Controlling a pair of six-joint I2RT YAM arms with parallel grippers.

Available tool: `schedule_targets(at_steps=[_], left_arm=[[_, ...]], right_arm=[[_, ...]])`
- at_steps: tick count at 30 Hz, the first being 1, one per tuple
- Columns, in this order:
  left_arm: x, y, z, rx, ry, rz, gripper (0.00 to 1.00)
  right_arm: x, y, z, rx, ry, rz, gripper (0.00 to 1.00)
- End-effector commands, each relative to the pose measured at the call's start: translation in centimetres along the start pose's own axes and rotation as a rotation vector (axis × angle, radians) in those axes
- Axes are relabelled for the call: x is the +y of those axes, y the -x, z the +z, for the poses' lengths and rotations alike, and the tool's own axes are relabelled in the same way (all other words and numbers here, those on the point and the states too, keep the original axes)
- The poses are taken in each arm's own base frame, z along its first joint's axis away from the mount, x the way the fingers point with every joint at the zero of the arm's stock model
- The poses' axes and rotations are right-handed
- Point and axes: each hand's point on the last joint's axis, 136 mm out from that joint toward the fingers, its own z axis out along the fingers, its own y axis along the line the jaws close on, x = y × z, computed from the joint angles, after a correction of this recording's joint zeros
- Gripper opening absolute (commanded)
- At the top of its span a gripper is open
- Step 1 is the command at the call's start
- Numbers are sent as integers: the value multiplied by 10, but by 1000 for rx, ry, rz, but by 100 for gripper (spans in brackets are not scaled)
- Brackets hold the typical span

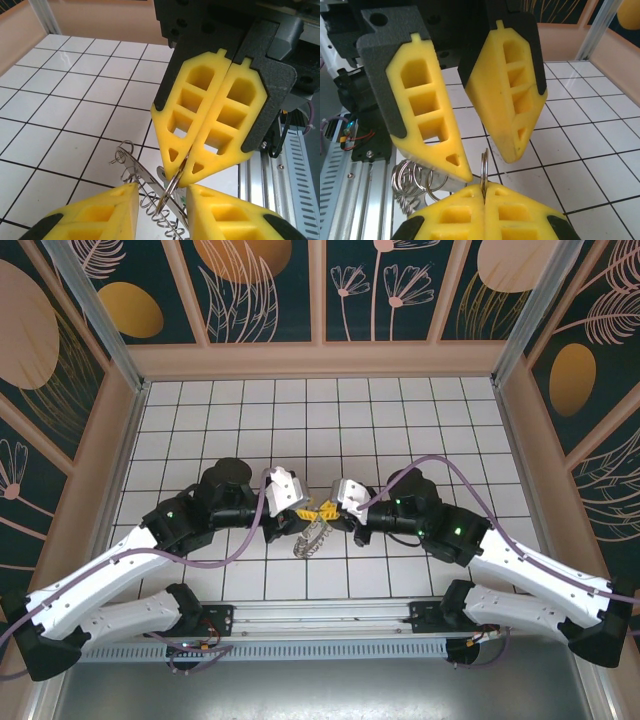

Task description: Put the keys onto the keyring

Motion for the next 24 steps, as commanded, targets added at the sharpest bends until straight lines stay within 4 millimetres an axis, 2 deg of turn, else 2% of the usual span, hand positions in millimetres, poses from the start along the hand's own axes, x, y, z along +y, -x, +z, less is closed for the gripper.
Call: schedule_targets(at_steps=[1, 9, 10, 17, 24], left_arm=[[-5, 9, -4, -22, -20, 31, 23], [-8, 10, -1, -34, -40, 33, 5], [-8, 1, 2, -21, -43, 24, 0], [-13, 12, -6, -167, -39, 14, 0], [-24, 32, -23, -369, -71, 18, 0]], right_arm=[[2, 22, -6, -53, 23, -34, 0], [4, 23, -4, -57, 37, -38, 0], [4, 24, -4, -59, 39, -38, 0], [2, 23, -4, -67, 20, -25, 0], [5, 20, -5, -93, 28, 3, 21]])
